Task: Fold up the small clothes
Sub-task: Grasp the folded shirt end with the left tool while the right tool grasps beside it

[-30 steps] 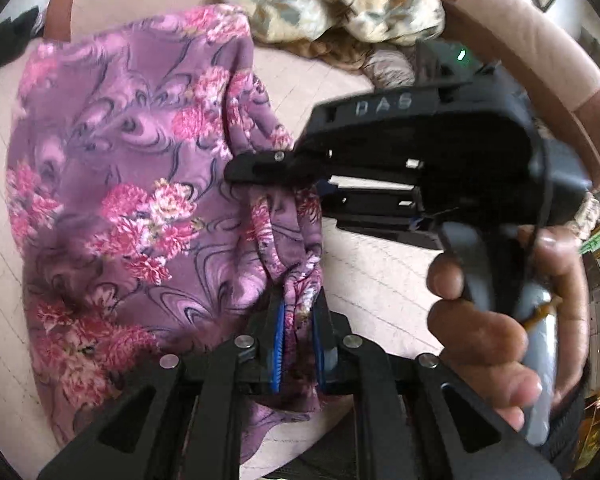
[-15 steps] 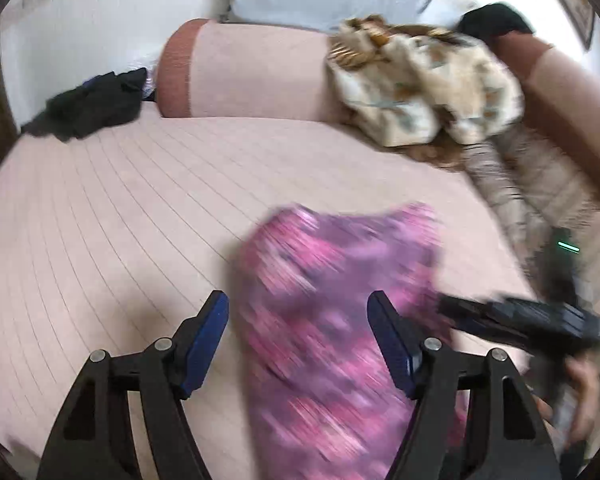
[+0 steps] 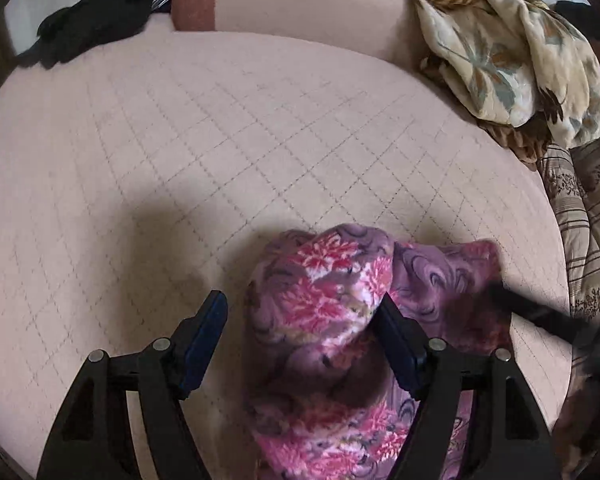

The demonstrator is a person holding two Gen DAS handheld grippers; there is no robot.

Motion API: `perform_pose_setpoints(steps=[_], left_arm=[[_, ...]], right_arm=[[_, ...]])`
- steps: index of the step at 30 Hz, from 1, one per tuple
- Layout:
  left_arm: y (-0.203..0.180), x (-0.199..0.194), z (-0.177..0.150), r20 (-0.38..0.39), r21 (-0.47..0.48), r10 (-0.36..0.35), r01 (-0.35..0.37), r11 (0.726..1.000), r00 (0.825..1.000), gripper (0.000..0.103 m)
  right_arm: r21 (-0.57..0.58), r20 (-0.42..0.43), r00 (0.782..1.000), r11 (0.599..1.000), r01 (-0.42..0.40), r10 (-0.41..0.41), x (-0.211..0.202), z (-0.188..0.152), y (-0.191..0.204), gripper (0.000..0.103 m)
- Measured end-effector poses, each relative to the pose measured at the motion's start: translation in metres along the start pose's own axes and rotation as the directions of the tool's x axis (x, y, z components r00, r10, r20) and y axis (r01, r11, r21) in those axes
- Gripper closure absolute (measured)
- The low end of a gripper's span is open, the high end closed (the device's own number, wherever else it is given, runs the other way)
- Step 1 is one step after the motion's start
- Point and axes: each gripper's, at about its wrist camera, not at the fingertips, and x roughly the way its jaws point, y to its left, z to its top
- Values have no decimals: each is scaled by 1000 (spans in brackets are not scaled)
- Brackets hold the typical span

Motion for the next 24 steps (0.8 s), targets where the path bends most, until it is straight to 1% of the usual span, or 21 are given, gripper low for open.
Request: perform_pose_setpoints(steps=[1,2,3,4,5,6,8,9,11,12,13,14,15,17,18,19,21,22,23,24], left_arm=[[1,2,1,-3,-1,-11,11,1000,1000,28],[3,6,3,-8,-12,-22,22,1000,1000,27],[4,11,6,-14,-34,-29,29,999,999,23],[6,12,6,-18,-57,-34,33,998,999,20],[8,13,5,-21,-80,-38,37,996,999,20],[8,14,4,-22,-96,-42,40,995,999,20],[8,5,1,-6,-106,-51,50,993,999,20],[8,1,-1,2,-108,-62,62,992,998,20],[13,-7,-7,11,-124,-98,99,987,995,20],[17,-8,-10,8,-141,-120,120,983,993,20],[21,-9,-14,3,-161,-134,133,978,991,20],[25,-8,-18,5,-181,-151,149,972,989,20],[30,-5,-21,3,-215,-179,176,961,984,20],[39,-2,-25,-4,-276,-221,212,938,975,20],[41,-3,-26,1,-302,-244,233,925,970,20],[41,-5,-27,7,-306,-250,240,922,968,20],[35,-5,-28,10,-284,-240,233,930,971,20],[33,-4,-28,0,-277,-231,222,935,973,20],[30,-1,-29,-14,-271,-225,213,939,974,20],[28,2,-28,-24,-268,-224,210,940,974,20]], right_arm=[[-11,-37,999,1000,12,-12,15,-4,-6,57],[0,-75,995,998,58,-58,22,-6,-12,66],[9,-78,994,997,78,-77,24,-6,-15,82],[12,-81,994,997,76,-75,24,-4,-19,84],[25,-91,994,998,64,-61,25,-2,-23,85],[48,-97,994,998,50,-45,24,-1,-30,88],[98,-104,995,995,1,9,23,1,-39,88],[114,-105,994,993,-22,34,20,1,-42,86],[137,-106,990,988,-75,90,9,0,-48,78],[149,-102,987,983,-106,122,3,-2,-44,62],[163,-95,983,976,-142,159,-3,-3,-46,38],[175,-79,977,967,-183,199,-11,-4,-49,26],[173,-66,977,967,-190,204,-12,-5,-55,12],[179,-64,987,975,-132,146,-12,-5,-64,11],[201,-57,992,975,-96,109,-13,-6,-71,14],[214,-50,993,972,-93,106,-15,-7,-76,19],[223,4,990,965,-138,141,-30,-7,-80,19],[205,20,992,971,-125,124,-36,-8,-80,19],[187,11,996,978,-86,86,-36,-7,-78,19],[181,-22,999,983,-40,45,-30,-9,-78,19]])
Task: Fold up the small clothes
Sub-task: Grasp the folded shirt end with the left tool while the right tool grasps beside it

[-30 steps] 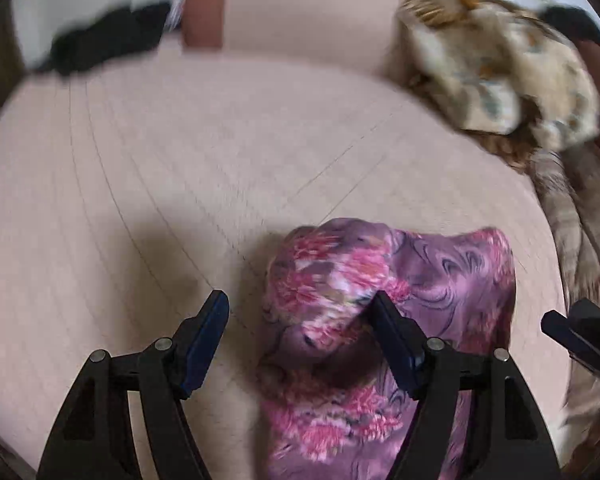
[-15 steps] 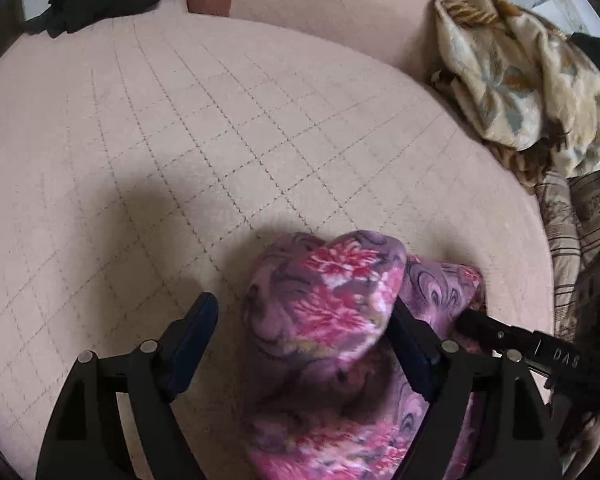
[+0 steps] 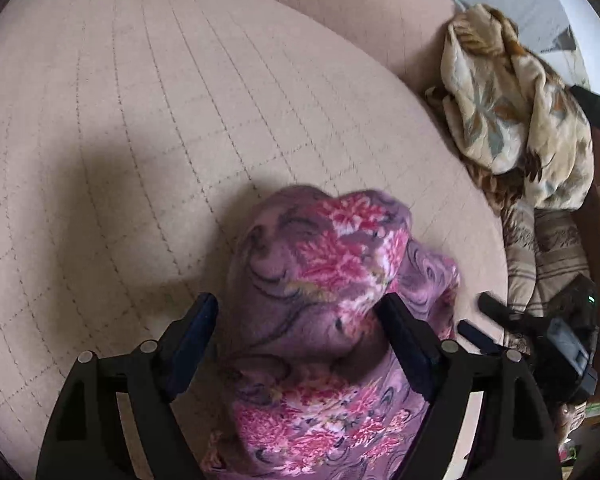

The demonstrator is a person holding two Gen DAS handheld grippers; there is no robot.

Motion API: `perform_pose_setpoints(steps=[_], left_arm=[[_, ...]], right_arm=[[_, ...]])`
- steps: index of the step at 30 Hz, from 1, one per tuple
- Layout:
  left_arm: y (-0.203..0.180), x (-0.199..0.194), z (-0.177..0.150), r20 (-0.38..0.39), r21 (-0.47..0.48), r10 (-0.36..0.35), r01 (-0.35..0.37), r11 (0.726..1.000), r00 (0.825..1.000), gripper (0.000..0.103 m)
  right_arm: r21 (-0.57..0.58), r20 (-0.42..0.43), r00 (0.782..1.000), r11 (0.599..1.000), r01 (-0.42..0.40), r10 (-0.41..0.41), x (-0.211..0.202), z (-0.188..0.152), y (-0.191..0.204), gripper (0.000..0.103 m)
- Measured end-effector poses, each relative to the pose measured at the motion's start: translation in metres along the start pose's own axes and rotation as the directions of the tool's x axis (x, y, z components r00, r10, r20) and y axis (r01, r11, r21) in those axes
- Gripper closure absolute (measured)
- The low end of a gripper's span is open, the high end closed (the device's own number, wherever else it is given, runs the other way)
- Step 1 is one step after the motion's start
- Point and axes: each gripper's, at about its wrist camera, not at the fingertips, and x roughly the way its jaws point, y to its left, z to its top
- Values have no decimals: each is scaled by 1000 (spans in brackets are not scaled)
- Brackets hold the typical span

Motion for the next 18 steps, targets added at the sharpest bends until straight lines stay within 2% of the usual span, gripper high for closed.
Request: perform_pose_setpoints(steps=[1,3,5,7,8,11,13,16,18], left_arm=[[-1,3,0,-8,1,5,-5,1000,1000,20],[1,11,1,-34,-13,12,-12,1000,999,20],[2,12,0,-37,-36,8,-10,999,999,20],[-1,11,0,-41,-36,4,-6,999,999,27],[-3,10,0,-43,-33,9,-11,999,999,27],[-6,10,3,-42,-35,11,-13,999,999,28],[-5,12,5,-36,-34,11,-12,999,999,27],[-6,20,7,-28,-31,14,-14,999,1000,27],[-12,24,6,-18,2,39,-39,999,999,28]], right_arm=[[8,-37,999,1000,24,-24,8,-2,-3,19],[31,-129,992,999,23,-18,28,-6,-4,19],[-7,-123,991,999,44,-45,29,-9,2,18],[-11,-124,991,999,45,-46,28,-10,2,19],[-8,-124,991,999,45,-46,27,-11,1,20],[-22,-117,992,998,51,-53,24,-9,5,29],[-26,-120,991,998,52,-54,24,-8,6,40],[19,-123,992,1000,20,-18,22,-8,-17,43],[21,-128,992,1000,18,-15,26,-7,-21,42]])
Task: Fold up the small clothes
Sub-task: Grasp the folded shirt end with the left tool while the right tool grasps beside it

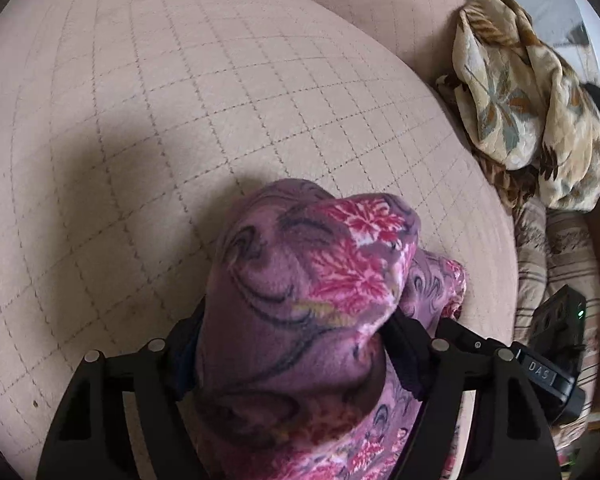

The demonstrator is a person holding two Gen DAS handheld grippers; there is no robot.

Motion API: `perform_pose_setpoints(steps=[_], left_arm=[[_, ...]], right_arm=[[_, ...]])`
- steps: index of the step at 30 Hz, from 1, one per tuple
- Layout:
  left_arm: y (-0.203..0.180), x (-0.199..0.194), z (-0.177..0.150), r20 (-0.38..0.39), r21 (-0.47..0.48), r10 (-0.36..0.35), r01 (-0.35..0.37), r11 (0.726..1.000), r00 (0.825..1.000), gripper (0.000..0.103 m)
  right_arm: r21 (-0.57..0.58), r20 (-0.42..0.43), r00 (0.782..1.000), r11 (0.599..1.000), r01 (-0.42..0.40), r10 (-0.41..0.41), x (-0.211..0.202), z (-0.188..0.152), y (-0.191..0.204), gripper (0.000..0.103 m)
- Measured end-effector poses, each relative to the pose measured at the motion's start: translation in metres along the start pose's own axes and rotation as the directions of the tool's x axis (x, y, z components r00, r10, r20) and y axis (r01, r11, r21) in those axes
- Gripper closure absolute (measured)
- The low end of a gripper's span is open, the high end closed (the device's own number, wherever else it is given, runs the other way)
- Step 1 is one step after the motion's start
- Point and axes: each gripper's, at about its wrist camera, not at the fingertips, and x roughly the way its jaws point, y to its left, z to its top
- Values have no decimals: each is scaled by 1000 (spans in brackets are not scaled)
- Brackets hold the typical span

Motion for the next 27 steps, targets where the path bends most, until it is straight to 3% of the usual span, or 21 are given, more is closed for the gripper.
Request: perform_pose_setpoints(steps=[2,3,4,5,9,13,16,19,23,27], left_arm=[[-5,-2,0,0,34,-4,4,999,1000,38],[-6,-6,1,-3,46,-20,20,999,1000,44],[-5,-8,3,-13,52,-34,35,998,999,50],[-3,-12,5,-26,57,-59,61,997,998,52],[-1,-26,8,-27,72,-89,90,993,996,58],[13,-56,17,34,43,-102,100,994,994,59],[30,-88,36,86,79,-87,80,994,993,59],[52,-113,65,131,87,-40,29,996,991,60],[68,-129,110,174,108,-10,-8,994,985,59],[78,-122,159,190,140,-34,7,990,981,59]], right_arm=[[-19,8,1000,1000,7,-7,0,1,2,42],[-35,11,1000,999,13,-13,0,0,5,51],[-46,13,1000,999,8,-7,0,0,7,68],[-37,8,1000,999,-18,18,-1,1,7,70],[-57,24,999,998,-29,30,-5,-2,11,75],[-135,64,996,990,-46,55,-11,-5,36,78],[-194,76,991,976,-96,113,-11,-6,67,79],[-200,40,980,962,-185,197,5,-2,103,79],[-252,5,982,950,-183,190,35,23,161,79],[-295,68,976,939,-179,208,47,53,197,79]])
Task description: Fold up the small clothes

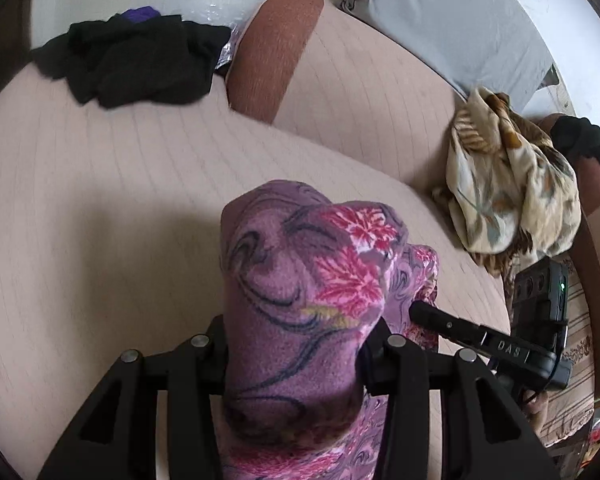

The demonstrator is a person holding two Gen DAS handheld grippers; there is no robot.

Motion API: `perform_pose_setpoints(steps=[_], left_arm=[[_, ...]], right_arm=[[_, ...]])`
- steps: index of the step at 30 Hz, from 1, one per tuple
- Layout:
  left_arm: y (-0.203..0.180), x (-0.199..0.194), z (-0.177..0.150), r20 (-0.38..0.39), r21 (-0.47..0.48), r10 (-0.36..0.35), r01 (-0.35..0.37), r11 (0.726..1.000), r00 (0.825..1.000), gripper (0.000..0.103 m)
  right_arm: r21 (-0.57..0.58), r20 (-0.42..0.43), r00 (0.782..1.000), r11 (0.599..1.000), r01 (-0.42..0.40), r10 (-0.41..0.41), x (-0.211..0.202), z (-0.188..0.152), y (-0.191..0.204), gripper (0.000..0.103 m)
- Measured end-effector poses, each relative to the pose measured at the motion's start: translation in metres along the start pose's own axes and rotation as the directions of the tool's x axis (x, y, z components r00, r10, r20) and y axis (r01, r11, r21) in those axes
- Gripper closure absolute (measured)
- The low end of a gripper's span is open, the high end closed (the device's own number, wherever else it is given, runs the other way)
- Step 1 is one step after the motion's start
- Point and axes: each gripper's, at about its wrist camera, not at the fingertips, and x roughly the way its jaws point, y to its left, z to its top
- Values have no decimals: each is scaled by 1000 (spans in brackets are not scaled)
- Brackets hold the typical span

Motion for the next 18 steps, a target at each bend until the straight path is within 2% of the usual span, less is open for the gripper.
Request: perform_pose_setpoints(steps=[2,5,8,10,11,13,15,16,18], left_arm=[[14,22,8,-32,-11,-11,10,1000,999,59],[34,64,10,-121,-40,2,-7,999,993,54],[60,73,5,-132,-151,-38,18,988,990,46],[68,56,-2,-81,-166,-60,46,985,995,46],[68,43,-10,-60,-150,-41,32,988,997,46],[66,20,-26,-50,-95,-5,0,996,999,45],[66,-13,-50,-3,-50,51,-51,997,999,43],[69,-26,-63,16,-56,75,-74,996,997,39],[77,-44,-93,33,-108,75,-71,992,997,35]], right_arm=[[-14,13,1000,1000,23,-23,15,9,0,79],[6,-19,998,998,64,-64,45,12,-19,79],[35,-48,997,997,68,-66,66,12,-36,74],[38,-30,998,998,57,-56,66,12,-36,69],[30,-21,997,997,76,-76,61,11,-33,67],[13,-1,993,993,116,-116,47,5,-24,56],[15,28,994,994,107,-108,21,-14,-14,46],[20,47,994,995,95,-96,6,-28,-10,35],[50,60,995,996,73,-76,-16,-61,-8,28]])
